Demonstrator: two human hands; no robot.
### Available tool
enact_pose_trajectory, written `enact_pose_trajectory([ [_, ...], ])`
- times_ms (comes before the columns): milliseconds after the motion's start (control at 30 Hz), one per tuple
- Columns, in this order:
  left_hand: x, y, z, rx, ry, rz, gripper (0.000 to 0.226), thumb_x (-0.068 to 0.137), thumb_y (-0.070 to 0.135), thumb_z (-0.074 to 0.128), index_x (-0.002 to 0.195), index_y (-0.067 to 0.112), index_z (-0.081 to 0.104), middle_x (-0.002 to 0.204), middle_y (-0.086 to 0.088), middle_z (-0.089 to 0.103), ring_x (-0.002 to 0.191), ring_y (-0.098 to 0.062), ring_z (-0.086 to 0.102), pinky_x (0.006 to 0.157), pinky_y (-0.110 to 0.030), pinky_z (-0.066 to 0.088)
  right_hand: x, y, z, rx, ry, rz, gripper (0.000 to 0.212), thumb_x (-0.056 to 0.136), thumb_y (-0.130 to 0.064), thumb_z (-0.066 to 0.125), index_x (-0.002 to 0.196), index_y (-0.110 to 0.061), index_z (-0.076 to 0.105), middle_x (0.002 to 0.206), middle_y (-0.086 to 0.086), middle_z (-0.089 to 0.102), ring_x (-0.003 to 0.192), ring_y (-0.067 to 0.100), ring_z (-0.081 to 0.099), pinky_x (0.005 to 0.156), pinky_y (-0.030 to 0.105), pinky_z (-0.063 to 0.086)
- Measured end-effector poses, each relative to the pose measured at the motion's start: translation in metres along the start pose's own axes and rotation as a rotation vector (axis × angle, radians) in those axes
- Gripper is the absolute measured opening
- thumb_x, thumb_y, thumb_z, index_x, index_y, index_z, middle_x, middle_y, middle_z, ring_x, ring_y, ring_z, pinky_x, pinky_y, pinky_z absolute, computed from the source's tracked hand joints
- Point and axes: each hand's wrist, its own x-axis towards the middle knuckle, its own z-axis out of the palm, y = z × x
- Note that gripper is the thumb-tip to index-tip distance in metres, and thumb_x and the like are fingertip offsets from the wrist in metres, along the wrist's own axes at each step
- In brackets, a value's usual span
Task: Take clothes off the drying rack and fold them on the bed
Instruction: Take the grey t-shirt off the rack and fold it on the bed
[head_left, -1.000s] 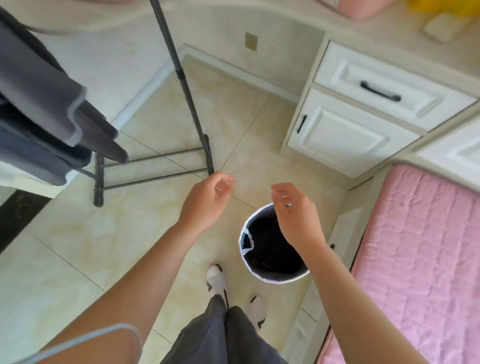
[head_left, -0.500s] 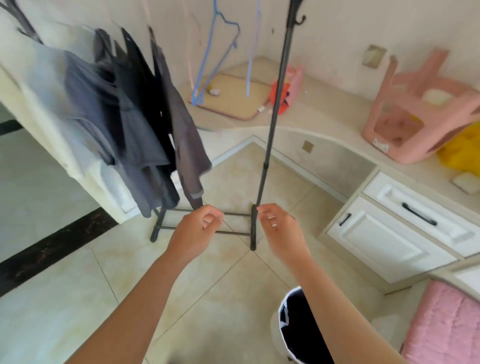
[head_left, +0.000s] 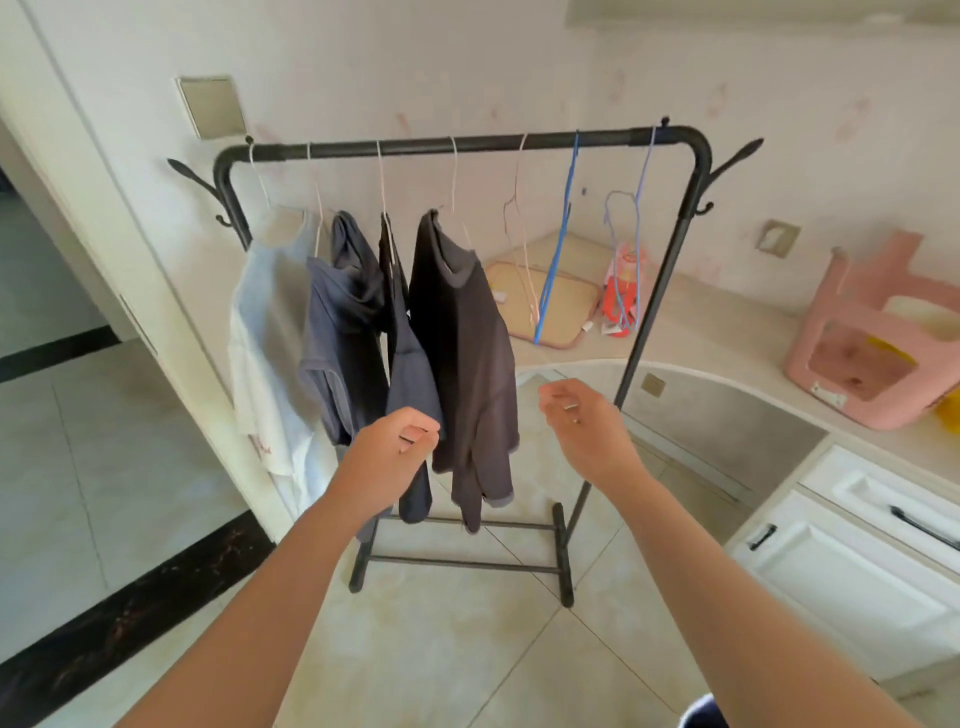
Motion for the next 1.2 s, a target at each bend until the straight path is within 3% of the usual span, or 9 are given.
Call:
enact_pose_trajectory([
  [133,0.044,-0.001,-0.022,-0.040,0.015,0.037,0.016,0.094,0.022,0.054,0.105,0.027,0.065,0.103,0.007,0.068,0.097,-0.010,0.063,0.089,-0.030,0.050,0.043,-0.031,0.015,-0.038,0.006,-0.021,0.017,0.097,-0.023,0.050,0.110,-0.022,0.060,0.093,-0.010,0.058,0.078,0.006,0.056,0.070,0.022,0.041],
  [267,0.092,0.003,-0.032,-0.042,0.048,0.035,0.017,0.095,0.025,0.054,0.110,0.029,0.062,0.106,0.012,0.065,0.100,-0.005,0.059,0.075,-0.013,0.041,0.094,-0.048,0.023,-0.066,-0.006,-0.035,0.023,0.095,-0.019,0.049,0.116,-0.019,0.060,0.100,-0.006,0.059,0.091,0.015,0.057,0.074,0.023,0.040],
  [400,0.143,0.012,-0.034,-0.099,0.058,0.040,0.027,0.097,0.024,0.054,0.123,0.021,0.058,0.118,0.006,0.062,0.102,-0.009,0.059,0.073,-0.014,0.041,0.147,-0.060,0.030,-0.102,-0.018,-0.049,0.029,0.094,-0.021,0.047,0.121,-0.019,0.057,0.110,-0.004,0.062,0.098,0.016,0.057,0.081,0.026,0.041],
  [533,0.191,0.020,-0.035,-0.144,0.092,0.017,0.037,0.099,0.020,0.049,0.136,0.016,0.048,0.135,0.000,0.054,0.114,-0.023,0.057,0.087,-0.029,0.046,0.192,-0.065,0.042,-0.112,-0.014,-0.081,0.029,0.094,-0.021,0.050,0.122,-0.018,0.057,0.118,0.000,0.060,0.105,0.019,0.058,0.088,0.029,0.045],
  [667,0.240,0.022,-0.034,-0.175,0.137,-0.002,0.041,0.101,0.017,0.046,0.141,0.016,0.042,0.143,0.000,0.047,0.126,-0.015,0.047,0.095,-0.022,0.036,0.230,-0.073,0.058,-0.160,-0.015,-0.160,0.035,0.096,-0.020,0.051,0.130,-0.012,0.052,0.130,0.004,0.054,0.118,0.020,0.052,0.096,0.027,0.040],
  [833,0.299,0.020,-0.038,-0.162,0.080,-0.011,0.045,0.100,0.017,0.046,0.145,0.015,0.037,0.148,-0.002,0.042,0.131,-0.020,0.044,0.106,-0.032,0.039,0.270,-0.090,0.081,-0.128,0.040,-0.112,0.042,0.097,-0.021,0.052,0.137,-0.012,0.043,0.136,0.006,0.049,0.121,0.020,0.050,0.093,0.023,0.037],
  [1000,0.360,0.019,-0.049,-0.115,0.052,0.010,0.052,0.098,0.016,0.050,0.147,0.014,0.030,0.150,-0.006,0.037,0.132,-0.023,0.042,0.098,-0.027,0.035,0.299,-0.105,0.107,-0.083,0.109,-0.017,0.042,0.097,-0.019,0.051,0.137,-0.012,0.044,0.130,0.004,0.054,0.117,0.018,0.053,0.094,0.026,0.041],
  [1100,0.397,0.019,-0.059,-0.039,0.013,0.028,0.057,0.097,0.014,0.050,0.149,0.012,0.026,0.151,-0.011,0.033,0.130,-0.027,0.045,0.089,-0.026,0.036,0.313,-0.113,0.119,-0.054,0.165,0.039,0.036,0.098,-0.018,0.048,0.133,-0.013,0.049,0.103,-0.003,0.058,0.095,0.011,0.053,0.080,0.020,0.036],
  [1200,0.429,0.019,-0.069,0.065,0.025,0.096,0.061,0.094,0.009,0.051,0.149,0.010,0.025,0.150,-0.015,0.031,0.131,-0.031,0.042,0.101,-0.033,0.037,0.322,-0.115,0.128,-0.026,0.228,0.061,0.030,0.098,-0.023,0.050,0.125,-0.014,0.056,0.095,-0.006,0.054,0.087,0.009,0.050,0.076,0.020,0.034],
])
